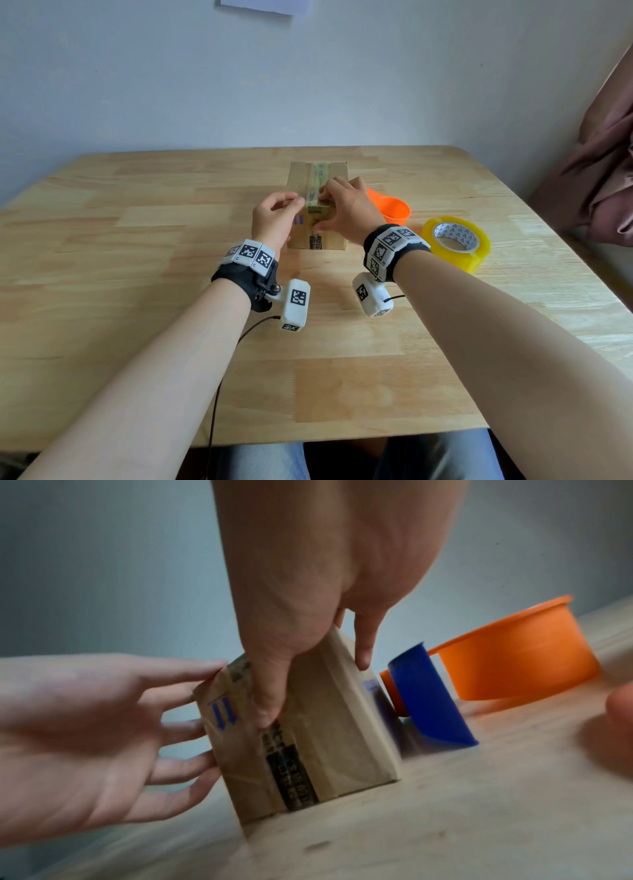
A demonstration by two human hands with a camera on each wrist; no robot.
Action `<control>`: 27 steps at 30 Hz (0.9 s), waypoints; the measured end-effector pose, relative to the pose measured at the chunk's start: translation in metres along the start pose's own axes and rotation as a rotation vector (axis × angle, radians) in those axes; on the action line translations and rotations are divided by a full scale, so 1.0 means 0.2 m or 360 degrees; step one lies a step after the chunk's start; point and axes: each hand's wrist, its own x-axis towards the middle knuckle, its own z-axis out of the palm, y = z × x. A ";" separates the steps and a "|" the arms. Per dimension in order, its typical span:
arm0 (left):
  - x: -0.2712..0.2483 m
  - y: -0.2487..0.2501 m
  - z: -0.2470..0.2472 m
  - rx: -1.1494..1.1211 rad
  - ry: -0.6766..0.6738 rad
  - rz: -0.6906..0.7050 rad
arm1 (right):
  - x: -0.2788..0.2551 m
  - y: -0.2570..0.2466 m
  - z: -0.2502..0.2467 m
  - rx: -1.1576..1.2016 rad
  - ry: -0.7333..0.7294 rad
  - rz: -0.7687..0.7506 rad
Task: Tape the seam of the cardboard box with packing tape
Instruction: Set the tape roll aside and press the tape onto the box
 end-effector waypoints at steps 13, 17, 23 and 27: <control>0.03 0.00 -0.04 0.0072 -0.0059 -0.0026 | 0.04 -0.07 0.00 -0.0184 -0.0040 0.0100; 0.04 0.00 -0.04 0.0064 -0.0060 -0.0025 | 0.03 -0.13 0.00 -0.0365 -0.0112 0.0144; 0.04 0.00 -0.05 0.0064 -0.0062 -0.0014 | 0.02 -0.16 0.01 -0.0617 -0.0115 0.0079; 0.04 0.00 -0.05 0.0057 -0.0064 -0.0020 | 0.01 -0.07 -0.05 -0.0172 -0.0167 0.0031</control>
